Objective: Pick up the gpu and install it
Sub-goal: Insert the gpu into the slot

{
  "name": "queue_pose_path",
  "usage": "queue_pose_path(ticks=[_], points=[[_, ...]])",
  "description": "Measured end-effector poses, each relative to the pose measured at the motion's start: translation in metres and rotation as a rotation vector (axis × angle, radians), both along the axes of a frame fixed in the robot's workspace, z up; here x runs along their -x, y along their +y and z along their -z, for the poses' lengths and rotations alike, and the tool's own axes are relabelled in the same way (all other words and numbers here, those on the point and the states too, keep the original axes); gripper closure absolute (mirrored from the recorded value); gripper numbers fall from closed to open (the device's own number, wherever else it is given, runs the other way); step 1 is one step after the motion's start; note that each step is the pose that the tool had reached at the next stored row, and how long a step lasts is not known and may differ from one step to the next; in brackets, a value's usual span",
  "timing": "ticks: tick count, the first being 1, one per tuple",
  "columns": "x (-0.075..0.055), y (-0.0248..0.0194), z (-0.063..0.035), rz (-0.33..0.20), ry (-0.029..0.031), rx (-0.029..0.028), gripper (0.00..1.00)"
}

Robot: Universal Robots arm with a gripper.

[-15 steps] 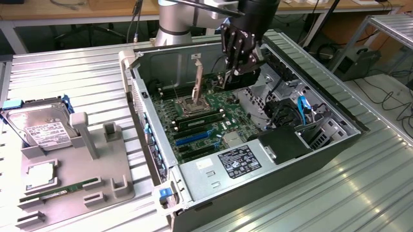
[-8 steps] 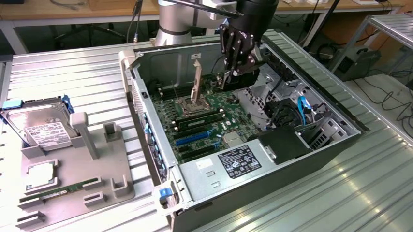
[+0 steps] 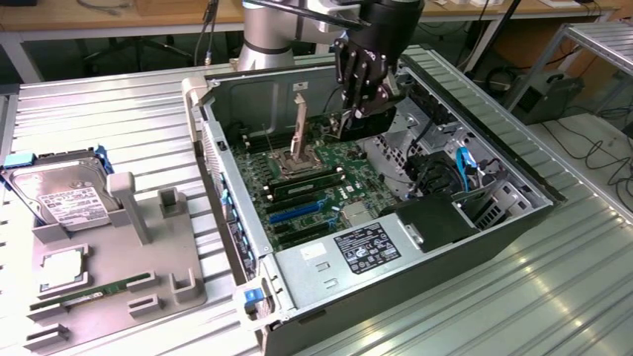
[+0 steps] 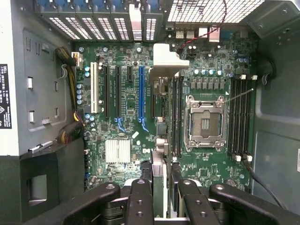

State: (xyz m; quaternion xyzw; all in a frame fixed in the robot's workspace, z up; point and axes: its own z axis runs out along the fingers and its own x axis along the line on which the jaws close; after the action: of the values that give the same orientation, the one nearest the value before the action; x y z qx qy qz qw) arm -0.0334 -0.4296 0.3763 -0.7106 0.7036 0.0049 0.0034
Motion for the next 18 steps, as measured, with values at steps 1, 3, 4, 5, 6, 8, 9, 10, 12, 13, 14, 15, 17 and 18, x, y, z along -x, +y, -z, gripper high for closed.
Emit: queue_pose_path(ticks=[1,3,4,5,6,8,9,10,12,13,14,15,17,18], points=[[0.0004,0.0000,0.0003,0.000,0.0000,0.0000,0.74],[0.0013,0.0000,0.0012,0.000,0.0000,0.0000,0.74],[0.0016,0.0000,0.0021,0.000,0.0000,0.0001,0.74],[0.0018,0.0000,0.0028,0.000,0.0000,0.0000,0.74],[0.0019,0.0000,0.0035,0.000,0.0000,0.0000,0.74],[0.0022,0.0000,0.0049,0.000,0.0000,0.0001,0.74],[0.0024,0.0000,0.0058,0.000,0.0000,0.0000,0.74],[0.0027,0.0000,0.0064,0.000,0.0000,0.0000,0.74],[0.0033,0.0000,0.0075,0.000,0.0000,0.0001,0.74],[0.0036,0.0000,0.0079,0.000,0.0000,0.0000,0.74],[0.0040,0.0000,0.0082,0.000,0.0000,0.0001,0.74],[0.0042,0.0000,0.0086,0.000,0.0000,0.0001,0.74],[0.0049,-0.0001,0.0093,0.000,0.0000,0.0001,0.74],[0.0052,-0.0001,0.0096,0.000,0.0000,0.0001,0.74]])
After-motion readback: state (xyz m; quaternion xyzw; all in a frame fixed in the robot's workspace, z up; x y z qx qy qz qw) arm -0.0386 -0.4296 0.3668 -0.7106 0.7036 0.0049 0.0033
